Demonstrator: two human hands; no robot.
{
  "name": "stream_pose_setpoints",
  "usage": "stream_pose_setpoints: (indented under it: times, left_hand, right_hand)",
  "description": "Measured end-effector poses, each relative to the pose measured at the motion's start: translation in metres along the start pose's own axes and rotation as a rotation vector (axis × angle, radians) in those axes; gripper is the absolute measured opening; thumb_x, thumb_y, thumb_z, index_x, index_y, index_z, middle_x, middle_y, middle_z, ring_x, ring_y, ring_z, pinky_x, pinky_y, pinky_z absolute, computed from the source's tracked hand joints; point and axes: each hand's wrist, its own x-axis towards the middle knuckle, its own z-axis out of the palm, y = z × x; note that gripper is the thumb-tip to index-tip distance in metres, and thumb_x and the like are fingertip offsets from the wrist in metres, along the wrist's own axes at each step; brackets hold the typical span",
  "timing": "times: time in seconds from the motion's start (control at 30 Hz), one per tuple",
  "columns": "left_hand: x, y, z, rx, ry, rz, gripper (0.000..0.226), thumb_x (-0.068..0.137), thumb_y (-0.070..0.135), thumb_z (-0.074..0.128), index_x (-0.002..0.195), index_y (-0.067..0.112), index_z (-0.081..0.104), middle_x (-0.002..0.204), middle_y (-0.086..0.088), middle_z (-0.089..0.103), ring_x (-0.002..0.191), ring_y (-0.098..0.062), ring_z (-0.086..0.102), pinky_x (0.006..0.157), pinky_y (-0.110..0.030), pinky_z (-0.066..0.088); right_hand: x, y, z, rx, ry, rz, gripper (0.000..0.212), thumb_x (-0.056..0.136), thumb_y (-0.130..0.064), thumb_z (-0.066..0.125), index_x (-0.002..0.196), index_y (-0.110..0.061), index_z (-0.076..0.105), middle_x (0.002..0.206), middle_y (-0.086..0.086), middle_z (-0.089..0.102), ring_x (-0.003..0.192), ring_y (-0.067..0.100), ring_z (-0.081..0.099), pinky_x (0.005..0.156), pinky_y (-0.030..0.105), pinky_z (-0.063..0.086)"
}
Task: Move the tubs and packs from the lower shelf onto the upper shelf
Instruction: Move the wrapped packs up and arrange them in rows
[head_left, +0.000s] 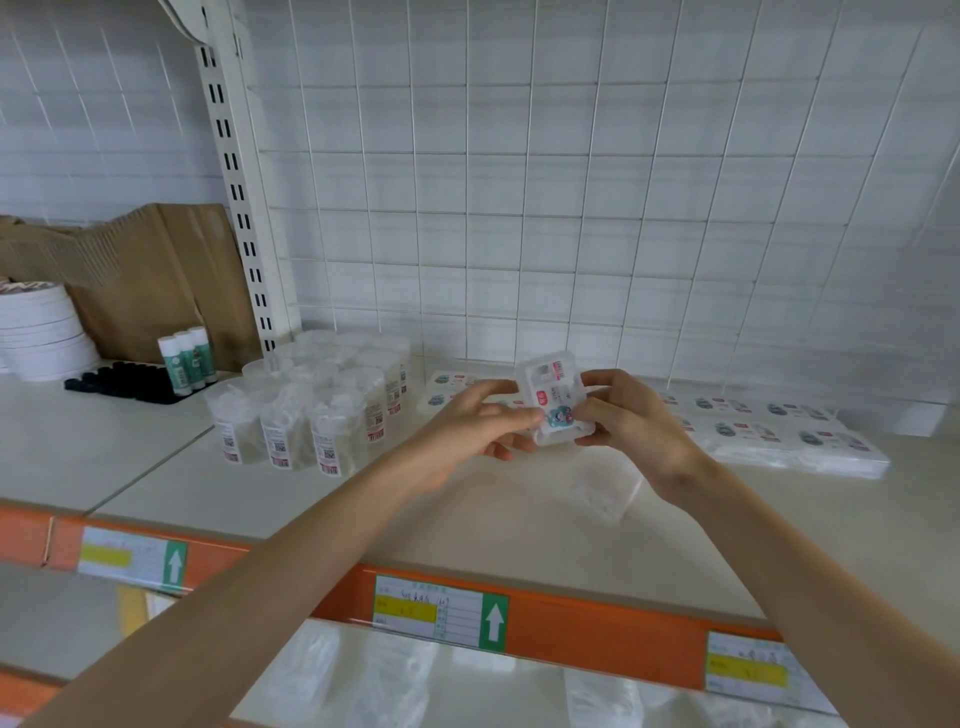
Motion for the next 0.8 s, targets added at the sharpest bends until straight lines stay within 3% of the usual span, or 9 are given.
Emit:
stream_pose_setpoints:
  times: [0.2, 0.3, 0.37, 0.53, 0.67, 0.77, 0.8]
  left_hand:
    - [0.002, -0.001, 0.000, -0.018, 0.106, 0.080, 0.035, 0.093, 0.017, 0.067, 0.125, 0.013, 0.054, 0.095, -0.008, 0.073, 0.082, -0.016, 0.069, 0.076, -0.029, 0.055]
    - [0.003, -0.002, -0.002, 0.034, 0.168, 0.139, 0.011, 0.097, 0.017, 0.061, 0.107, 0.019, 0.060, 0.092, -0.006, 0.070, 0.079, -0.012, 0.066, 0.072, -0.028, 0.053]
    - [0.004, -0.002, -0.003, 0.088, 0.188, 0.171, 0.008, 0.099, 0.017, 0.056, 0.100, 0.023, 0.062, 0.092, -0.003, 0.069, 0.076, -0.008, 0.064, 0.069, -0.025, 0.050]
    - [0.005, -0.005, -0.007, 0.165, 0.249, 0.193, 0.018, 0.102, 0.023, 0.051, 0.094, 0.026, 0.068, 0.088, 0.004, 0.071, 0.078, -0.011, 0.061, 0.064, -0.023, 0.045]
    - [0.004, -0.004, -0.006, 0.169, 0.268, 0.211, 0.022, 0.102, 0.020, 0.052, 0.090, 0.026, 0.069, 0.078, 0.012, 0.068, 0.070, -0.004, 0.060, 0.060, -0.018, 0.043]
    - [0.002, -0.007, -0.009, 0.405, 0.204, 0.298, 0.012, 0.096, 0.035, 0.060, 0.103, 0.029, 0.068, 0.094, 0.021, 0.064, 0.084, 0.009, 0.059, 0.075, -0.012, 0.043]
    - [0.001, -0.009, -0.011, 0.543, 0.155, 0.318, 0.029, 0.090, 0.045, 0.064, 0.114, 0.029, 0.065, 0.104, 0.023, 0.060, 0.093, 0.011, 0.056, 0.080, -0.009, 0.040]
  right_hand:
    - [-0.002, 0.001, 0.002, -0.071, -0.033, -0.026, 0.048, 0.087, -0.007, 0.067, 0.130, -0.015, 0.049, 0.111, 0.010, 0.065, 0.099, 0.022, 0.067, 0.083, 0.034, 0.057]
    - [-0.001, 0.005, 0.003, -0.187, -0.015, -0.133, 0.069, 0.083, -0.011, 0.074, 0.139, -0.028, 0.037, 0.117, -0.006, 0.058, 0.105, 0.010, 0.062, 0.084, 0.027, 0.052]
    - [-0.002, 0.005, 0.001, -0.200, -0.003, -0.204, 0.074, 0.083, -0.012, 0.075, 0.140, -0.035, 0.035, 0.121, -0.012, 0.056, 0.104, 0.005, 0.060, 0.083, 0.023, 0.050]
    - [-0.006, 0.006, 0.001, -0.551, -0.007, -0.400, 0.061, 0.075, -0.011, 0.078, 0.123, -0.035, 0.050, 0.119, -0.016, 0.058, 0.098, -0.011, 0.053, 0.075, 0.004, 0.040]
    - [-0.005, 0.006, 0.000, -0.583, -0.001, -0.447, 0.051, 0.072, -0.014, 0.081, 0.110, -0.036, 0.055, 0.117, -0.018, 0.061, 0.103, -0.005, 0.055, 0.078, 0.006, 0.037]
    - [-0.005, 0.005, -0.001, -0.606, -0.015, -0.433, 0.045, 0.070, -0.022, 0.085, 0.098, -0.042, 0.056, 0.109, -0.018, 0.063, 0.102, -0.003, 0.056, 0.080, 0.005, 0.036]
    - [-0.005, 0.006, -0.002, -0.600, -0.012, -0.425, 0.043, 0.069, -0.024, 0.085, 0.095, -0.042, 0.056, 0.106, -0.019, 0.063, 0.101, -0.003, 0.056, 0.079, 0.005, 0.036]
